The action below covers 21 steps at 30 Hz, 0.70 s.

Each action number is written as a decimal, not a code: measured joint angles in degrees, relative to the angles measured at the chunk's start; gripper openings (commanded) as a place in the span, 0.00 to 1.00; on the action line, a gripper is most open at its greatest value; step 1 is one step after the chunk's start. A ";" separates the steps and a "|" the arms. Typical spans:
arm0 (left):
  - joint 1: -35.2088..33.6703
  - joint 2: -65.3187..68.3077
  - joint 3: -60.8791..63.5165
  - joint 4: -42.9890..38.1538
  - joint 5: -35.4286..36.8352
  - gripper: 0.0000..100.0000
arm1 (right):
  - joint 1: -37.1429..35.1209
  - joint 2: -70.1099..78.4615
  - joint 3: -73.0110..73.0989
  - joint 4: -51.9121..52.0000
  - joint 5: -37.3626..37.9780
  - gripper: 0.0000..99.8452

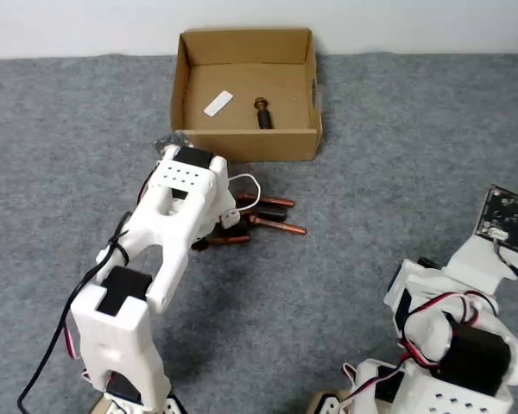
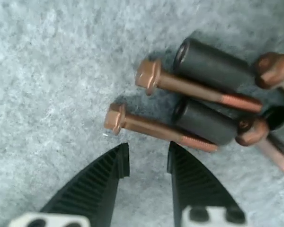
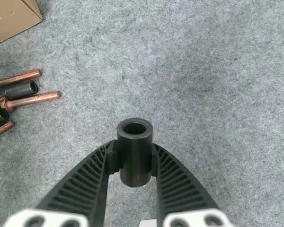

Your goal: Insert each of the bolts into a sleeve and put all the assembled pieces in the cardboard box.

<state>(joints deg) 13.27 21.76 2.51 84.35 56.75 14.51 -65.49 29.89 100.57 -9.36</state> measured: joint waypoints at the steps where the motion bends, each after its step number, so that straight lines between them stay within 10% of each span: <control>1: 0.00 0.35 0.00 0.00 0.00 0.14 | 0.00 0.00 0.00 0.00 0.00 0.01; 21: -4.40 5.19 -2.37 -1.76 0.00 0.14 | 0.00 0.00 0.00 0.00 0.00 0.01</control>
<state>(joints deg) 8.88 26.95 0.13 82.59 56.75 14.51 -65.49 29.89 100.57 -9.36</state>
